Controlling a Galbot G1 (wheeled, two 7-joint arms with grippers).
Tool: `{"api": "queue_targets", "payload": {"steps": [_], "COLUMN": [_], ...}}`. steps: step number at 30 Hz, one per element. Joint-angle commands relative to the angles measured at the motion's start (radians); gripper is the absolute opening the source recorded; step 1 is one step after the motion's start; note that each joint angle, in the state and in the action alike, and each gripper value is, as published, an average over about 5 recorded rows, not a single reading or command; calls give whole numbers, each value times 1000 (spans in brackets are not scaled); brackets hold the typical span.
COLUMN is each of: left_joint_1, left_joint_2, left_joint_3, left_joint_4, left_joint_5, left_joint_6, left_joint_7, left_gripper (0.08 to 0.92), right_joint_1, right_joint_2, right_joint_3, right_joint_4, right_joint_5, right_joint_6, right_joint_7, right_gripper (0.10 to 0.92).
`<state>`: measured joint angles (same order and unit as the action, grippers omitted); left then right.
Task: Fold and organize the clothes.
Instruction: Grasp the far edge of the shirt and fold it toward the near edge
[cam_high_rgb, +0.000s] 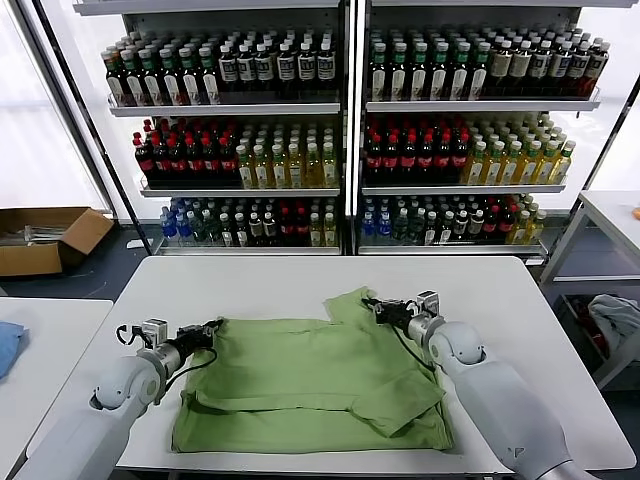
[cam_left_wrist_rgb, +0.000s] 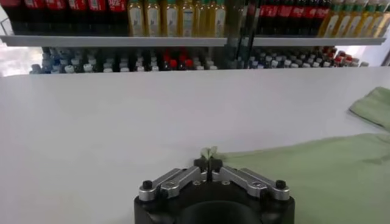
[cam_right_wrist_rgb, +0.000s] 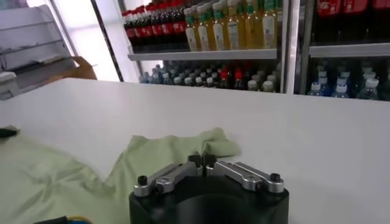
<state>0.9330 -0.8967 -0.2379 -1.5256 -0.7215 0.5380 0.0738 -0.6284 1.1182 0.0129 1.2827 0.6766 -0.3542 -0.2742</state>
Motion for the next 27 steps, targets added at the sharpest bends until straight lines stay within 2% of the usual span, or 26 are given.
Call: {"api": "queue_targets", "payload": {"steps": [1, 8, 18, 23, 27], "left_joint_1": [21, 124, 282, 336, 437], "left_joint_2": [6, 29, 44, 40, 42], "left_joint_3": [-20, -99, -236, -267, -315], "left_joint_4": [-73, -248, -405, -440, -505], "left_joint_5": [2, 6, 6, 5, 1], "left_joint_6": [-21, -19, -36, -39, -43], "left_joint_7": [-10, -11, -35, -47, -64], "left_gripper": [92, 92, 92, 92, 92], "right_joint_1": [-75, -238, -515, -598, -735], "right_joint_2": [-17, -82, -114, -118, -128], "right_joint_3": [105, 228, 347, 404, 485], "right_joint_4": [165, 405, 635, 752, 850], "right_joint_5": [89, 167, 193, 200, 198], "right_joint_6": [-5, -29, -30, -36, -39], "right_joint_7": [46, 88, 115, 132, 142], "right_gripper": [106, 106, 106, 106, 106]}}
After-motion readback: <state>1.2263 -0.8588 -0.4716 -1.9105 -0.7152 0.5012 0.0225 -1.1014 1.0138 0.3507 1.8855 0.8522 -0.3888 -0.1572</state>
